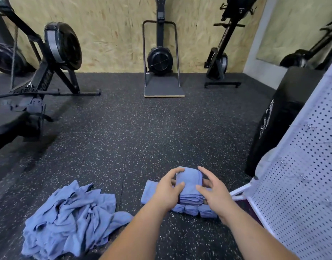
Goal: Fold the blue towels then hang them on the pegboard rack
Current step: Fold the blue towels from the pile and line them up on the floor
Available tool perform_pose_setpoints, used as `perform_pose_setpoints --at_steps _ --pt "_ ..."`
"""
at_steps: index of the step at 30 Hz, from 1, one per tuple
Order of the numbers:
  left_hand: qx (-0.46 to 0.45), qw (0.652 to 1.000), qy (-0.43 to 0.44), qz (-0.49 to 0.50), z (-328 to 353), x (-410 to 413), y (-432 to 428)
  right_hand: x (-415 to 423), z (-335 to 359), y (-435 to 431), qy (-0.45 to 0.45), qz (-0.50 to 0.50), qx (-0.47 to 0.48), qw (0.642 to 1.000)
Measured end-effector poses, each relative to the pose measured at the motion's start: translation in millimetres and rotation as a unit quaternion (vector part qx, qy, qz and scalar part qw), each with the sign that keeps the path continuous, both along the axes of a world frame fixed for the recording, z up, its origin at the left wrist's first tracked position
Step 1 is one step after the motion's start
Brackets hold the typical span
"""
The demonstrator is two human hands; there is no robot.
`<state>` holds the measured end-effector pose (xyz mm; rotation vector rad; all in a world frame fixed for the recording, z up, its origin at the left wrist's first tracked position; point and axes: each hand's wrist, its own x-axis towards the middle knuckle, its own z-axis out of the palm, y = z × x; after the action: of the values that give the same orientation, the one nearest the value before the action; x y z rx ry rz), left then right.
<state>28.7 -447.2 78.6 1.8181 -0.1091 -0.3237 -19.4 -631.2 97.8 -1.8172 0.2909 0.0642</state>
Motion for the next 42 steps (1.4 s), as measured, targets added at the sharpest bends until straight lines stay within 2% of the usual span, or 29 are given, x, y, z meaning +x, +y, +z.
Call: perform_pose_setpoints --at_steps 5,9,12,15,17,23,29,34,37,42 --pt "0.067 0.997 0.035 -0.006 -55.2 25.9 -24.0 29.8 -52.0 -13.7 0.009 0.016 -0.138 0.990" --pt "0.099 0.983 0.128 -0.090 -102.3 36.2 -35.7 35.2 -101.3 -26.2 0.116 0.032 -0.129 0.984" --pt "0.122 0.966 0.171 -0.149 -128.9 43.6 -41.4 32.6 -140.0 -35.8 0.159 0.038 -0.112 0.980" --pt "0.124 0.965 0.177 -0.146 -155.8 51.5 -49.9 35.8 -168.1 -42.5 0.179 0.028 -0.086 0.980" --pt "0.106 0.970 0.181 -0.122 -172.6 55.0 -57.1 41.8 -181.6 -46.0 0.168 0.026 -0.110 0.979" --pt "0.073 0.983 0.155 -0.071 -213.3 74.2 -73.4 73.0 -218.4 -56.4 0.127 0.029 -0.188 0.974" --pt "0.068 0.985 0.146 -0.068 -237.9 112.5 -82.6 105.6 -253.2 -56.4 0.115 0.018 -0.229 0.966" --pt "0.061 0.982 0.164 -0.068 -269.3 127.4 -90.6 119.7 -275.9 -56.4 0.130 0.025 -0.348 0.928" --pt "0.088 0.982 0.145 -0.083 -289.4 127.6 -96.2 118.6 -285.0 -60.2 0.139 0.030 -0.407 0.902" --pt "0.228 0.964 0.030 -0.131 -303.8 125.3 -106.5 115.1 -296.0 -61.1 0.133 0.021 -0.453 0.881"
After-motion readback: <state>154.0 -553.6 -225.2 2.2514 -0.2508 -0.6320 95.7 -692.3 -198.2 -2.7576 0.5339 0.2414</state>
